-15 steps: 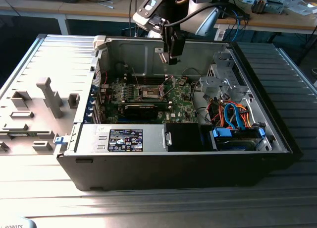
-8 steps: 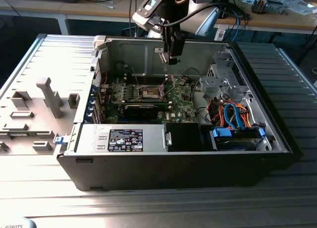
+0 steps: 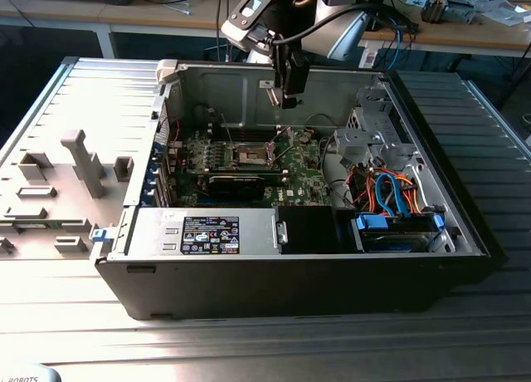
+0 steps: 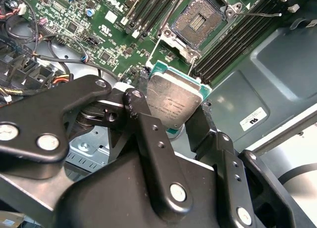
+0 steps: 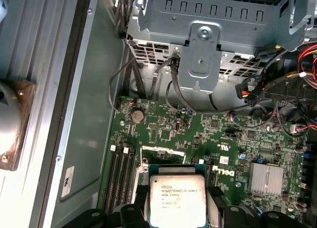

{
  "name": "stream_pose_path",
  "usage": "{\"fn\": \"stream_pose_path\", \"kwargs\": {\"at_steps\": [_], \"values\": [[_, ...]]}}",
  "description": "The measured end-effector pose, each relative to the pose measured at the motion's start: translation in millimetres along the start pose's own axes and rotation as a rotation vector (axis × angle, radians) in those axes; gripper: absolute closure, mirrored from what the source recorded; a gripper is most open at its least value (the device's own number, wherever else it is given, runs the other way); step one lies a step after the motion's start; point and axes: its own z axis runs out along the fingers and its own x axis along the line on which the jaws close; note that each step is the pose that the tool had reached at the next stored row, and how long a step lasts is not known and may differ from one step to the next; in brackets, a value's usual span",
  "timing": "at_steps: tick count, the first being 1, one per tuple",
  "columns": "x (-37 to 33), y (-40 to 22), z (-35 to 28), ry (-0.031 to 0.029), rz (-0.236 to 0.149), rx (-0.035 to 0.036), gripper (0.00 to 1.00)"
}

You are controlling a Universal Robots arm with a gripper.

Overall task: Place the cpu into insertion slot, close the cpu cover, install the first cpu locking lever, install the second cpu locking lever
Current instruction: 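Place the cpu into insertion slot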

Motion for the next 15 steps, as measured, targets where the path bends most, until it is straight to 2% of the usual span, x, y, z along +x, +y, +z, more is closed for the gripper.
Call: {"fn": "stream_pose_path", "kwargs": {"at_steps": [15], "values": [[0.0,0.0,0.0,-0.0023,0.026,-0.0005,0.45]]}}
